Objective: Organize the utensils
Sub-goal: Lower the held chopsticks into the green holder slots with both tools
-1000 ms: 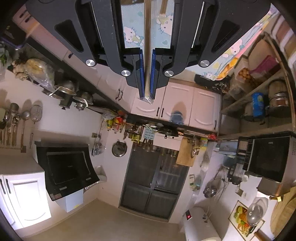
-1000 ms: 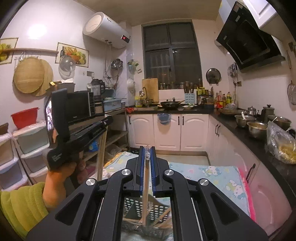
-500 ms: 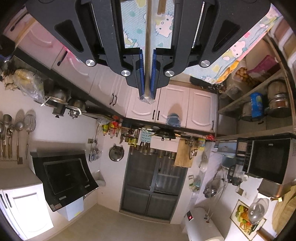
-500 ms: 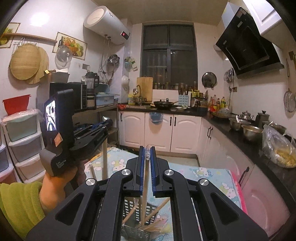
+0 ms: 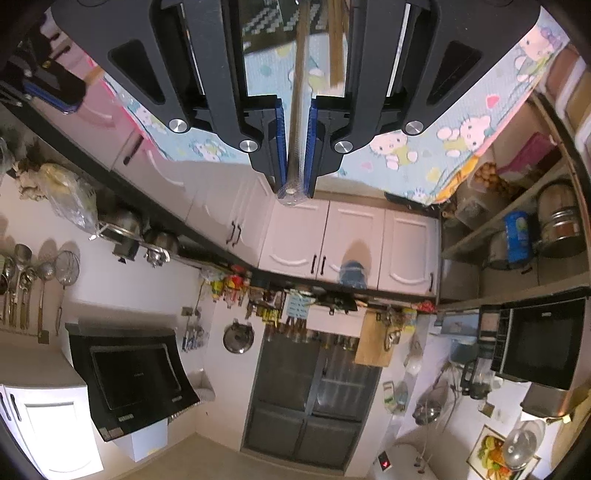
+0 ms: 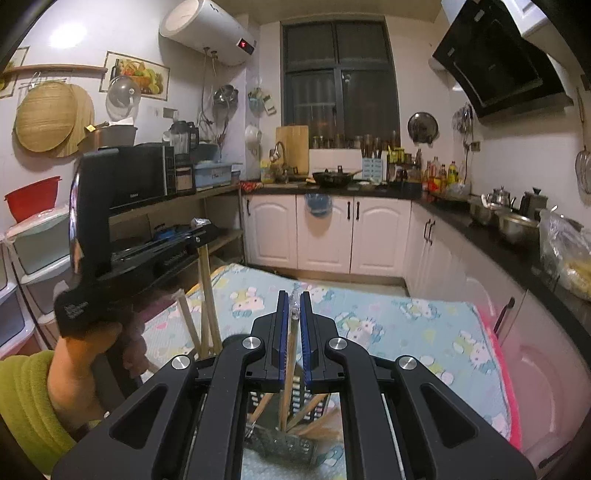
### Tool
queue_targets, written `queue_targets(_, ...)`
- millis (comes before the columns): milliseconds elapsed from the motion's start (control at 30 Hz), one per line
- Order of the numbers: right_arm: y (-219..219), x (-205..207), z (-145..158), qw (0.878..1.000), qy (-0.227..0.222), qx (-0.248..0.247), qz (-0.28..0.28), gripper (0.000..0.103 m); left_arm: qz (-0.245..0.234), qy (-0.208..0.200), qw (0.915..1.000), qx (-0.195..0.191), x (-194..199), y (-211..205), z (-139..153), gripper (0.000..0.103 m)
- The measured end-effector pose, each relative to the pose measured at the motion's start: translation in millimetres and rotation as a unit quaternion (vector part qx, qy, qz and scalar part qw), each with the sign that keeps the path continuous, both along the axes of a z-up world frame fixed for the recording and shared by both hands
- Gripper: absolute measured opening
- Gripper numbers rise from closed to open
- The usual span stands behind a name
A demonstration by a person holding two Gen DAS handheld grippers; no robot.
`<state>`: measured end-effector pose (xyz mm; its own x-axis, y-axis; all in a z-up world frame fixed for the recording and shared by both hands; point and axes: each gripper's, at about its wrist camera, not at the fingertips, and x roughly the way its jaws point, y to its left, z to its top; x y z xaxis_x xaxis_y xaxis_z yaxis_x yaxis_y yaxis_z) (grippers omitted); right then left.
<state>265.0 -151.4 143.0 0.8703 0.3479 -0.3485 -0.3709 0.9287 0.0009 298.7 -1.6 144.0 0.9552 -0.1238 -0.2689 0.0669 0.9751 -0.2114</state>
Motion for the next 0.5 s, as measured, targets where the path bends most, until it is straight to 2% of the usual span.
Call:
queue_targets(367,-4.7,-13.4,-10.5,0.999,0.032,0.007,-0.004,0.007,-0.026,0.053,0.9982,0.008,-18.8,4.3,-8.8,0.007)
queue_targets(500,-5.4,-21.1,-13.0,0.999,0.041,0.003,-0.004,0.007,-0.034,0.064,0.9974,0.007,-28.4,7.5,-8.5,0.014)
